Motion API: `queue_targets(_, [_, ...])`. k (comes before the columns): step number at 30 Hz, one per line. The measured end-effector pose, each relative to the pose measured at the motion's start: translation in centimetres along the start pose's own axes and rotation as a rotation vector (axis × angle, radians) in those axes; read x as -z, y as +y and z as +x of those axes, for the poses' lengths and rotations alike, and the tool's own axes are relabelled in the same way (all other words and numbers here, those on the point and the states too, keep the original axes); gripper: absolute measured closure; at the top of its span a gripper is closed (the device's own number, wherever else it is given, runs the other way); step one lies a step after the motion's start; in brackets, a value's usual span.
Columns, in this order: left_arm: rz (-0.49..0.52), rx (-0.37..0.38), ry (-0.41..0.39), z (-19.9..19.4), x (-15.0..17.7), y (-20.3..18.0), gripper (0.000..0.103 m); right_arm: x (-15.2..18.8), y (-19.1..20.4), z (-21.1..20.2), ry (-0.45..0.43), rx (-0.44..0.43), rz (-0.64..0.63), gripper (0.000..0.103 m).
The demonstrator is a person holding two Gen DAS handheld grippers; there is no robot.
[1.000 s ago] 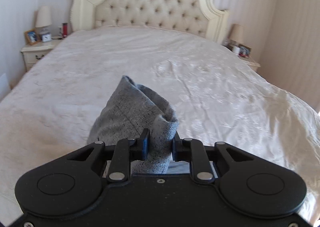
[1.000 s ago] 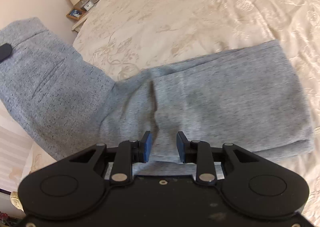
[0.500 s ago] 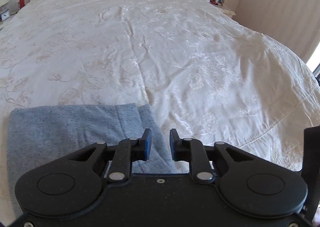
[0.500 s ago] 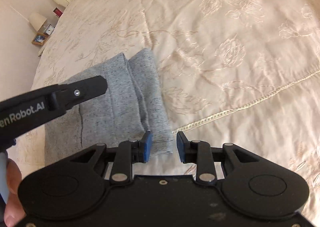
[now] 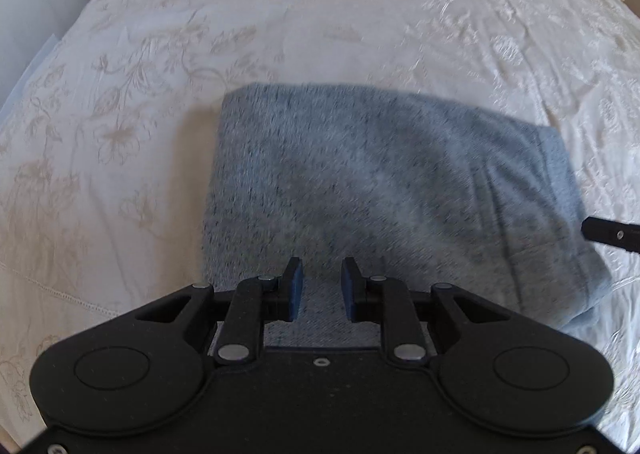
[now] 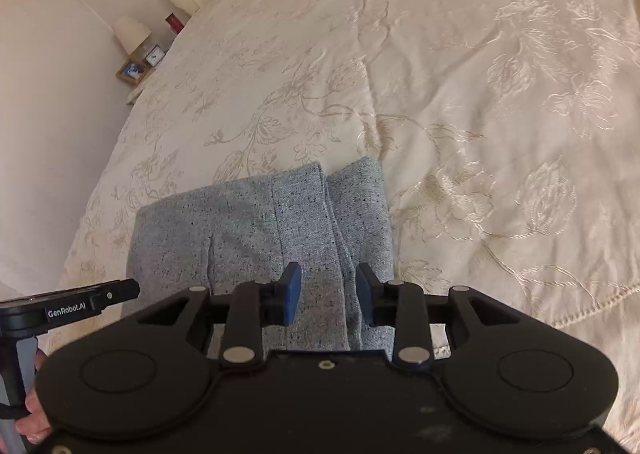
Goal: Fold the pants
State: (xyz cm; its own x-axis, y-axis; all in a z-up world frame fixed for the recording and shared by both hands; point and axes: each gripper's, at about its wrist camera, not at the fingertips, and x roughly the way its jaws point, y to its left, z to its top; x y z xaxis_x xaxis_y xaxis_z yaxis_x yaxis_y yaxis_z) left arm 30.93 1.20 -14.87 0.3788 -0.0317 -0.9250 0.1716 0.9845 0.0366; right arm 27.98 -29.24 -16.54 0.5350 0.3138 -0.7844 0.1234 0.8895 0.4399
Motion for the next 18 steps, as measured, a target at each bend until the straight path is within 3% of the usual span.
queue_targets(2, [0.012,-0.014,0.053,1.8,0.7,0.4,0.073,-0.1,0.1,1.4,0.031,0.013,-0.020,0.069])
queue_targets(6, [-0.023,0.013,0.071,2.7,1.2,1.3,0.072,-0.2,0.2,3.5,0.068,0.032,-0.062,0.069])
queue_targets(10, [-0.048,0.027,0.044,1.4,0.9,1.9,0.072,-0.4,-0.2,4.7,0.080,0.019,-0.060,0.068])
queue_targets(18, [-0.052,-0.018,-0.025,-1.9,1.7,3.1,0.072,-0.5,-1.1,5.1,0.112,-0.061,0.037,0.066])
